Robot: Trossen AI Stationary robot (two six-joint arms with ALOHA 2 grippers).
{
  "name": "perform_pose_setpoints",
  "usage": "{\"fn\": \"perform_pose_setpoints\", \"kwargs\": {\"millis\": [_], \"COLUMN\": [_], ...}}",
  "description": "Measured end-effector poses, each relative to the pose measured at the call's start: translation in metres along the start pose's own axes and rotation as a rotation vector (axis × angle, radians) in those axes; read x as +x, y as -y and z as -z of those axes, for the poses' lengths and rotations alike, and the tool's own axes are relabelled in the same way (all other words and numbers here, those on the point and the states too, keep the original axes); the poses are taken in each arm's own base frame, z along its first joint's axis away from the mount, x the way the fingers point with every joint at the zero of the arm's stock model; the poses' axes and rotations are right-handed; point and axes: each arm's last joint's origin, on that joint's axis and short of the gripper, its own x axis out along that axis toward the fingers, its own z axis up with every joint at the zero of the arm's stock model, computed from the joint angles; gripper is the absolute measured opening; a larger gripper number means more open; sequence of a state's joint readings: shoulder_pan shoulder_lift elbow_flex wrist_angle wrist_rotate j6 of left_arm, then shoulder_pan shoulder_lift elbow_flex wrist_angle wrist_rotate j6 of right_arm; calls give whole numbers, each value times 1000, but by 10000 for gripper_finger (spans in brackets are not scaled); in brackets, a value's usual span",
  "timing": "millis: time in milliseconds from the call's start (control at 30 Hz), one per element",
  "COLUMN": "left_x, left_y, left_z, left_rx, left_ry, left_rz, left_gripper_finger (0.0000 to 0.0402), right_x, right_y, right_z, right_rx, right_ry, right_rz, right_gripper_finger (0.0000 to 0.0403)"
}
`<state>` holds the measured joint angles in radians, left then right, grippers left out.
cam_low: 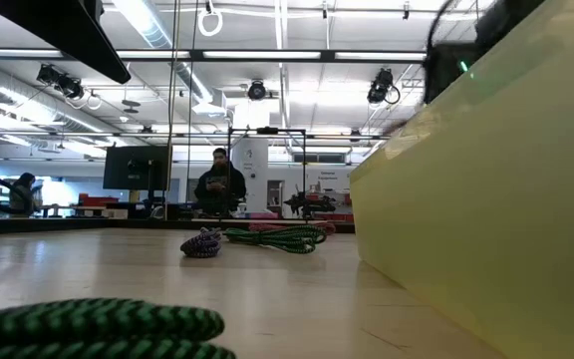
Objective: Pick & Place USB Port
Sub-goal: Put the black charger cable into the yellow bin
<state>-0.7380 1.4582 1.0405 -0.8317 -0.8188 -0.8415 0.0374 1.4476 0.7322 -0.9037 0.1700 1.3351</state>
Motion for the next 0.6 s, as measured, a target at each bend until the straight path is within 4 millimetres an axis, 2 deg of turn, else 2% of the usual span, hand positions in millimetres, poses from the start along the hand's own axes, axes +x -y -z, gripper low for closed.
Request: {"fn": "perform_pose_setpoints", "kwargs": {"millis": [133, 267, 433, 600], "left_x": [0, 0, 0, 0], "left_y": [0, 0, 0, -1], "left_z": [0, 0, 0, 0], "left_rx": [-6, -5, -1, 2], "left_ry": [1, 1, 9, 13], "left_rz": [1, 1, -9, -15], "left_gripper_finger": [112, 112, 112, 112], "right_x": [-29, -59, -91, -124], "right_y": [-1, -12, -28, -44], "right_z": [-6, -9, 2, 27], "right_rx": [0, -27, -123, -238], "right_ry": [41, 54, 23, -71], "right_rz": [-3, -139, -287, -482], "right_gripper_finger": [21, 21, 21, 20]}}
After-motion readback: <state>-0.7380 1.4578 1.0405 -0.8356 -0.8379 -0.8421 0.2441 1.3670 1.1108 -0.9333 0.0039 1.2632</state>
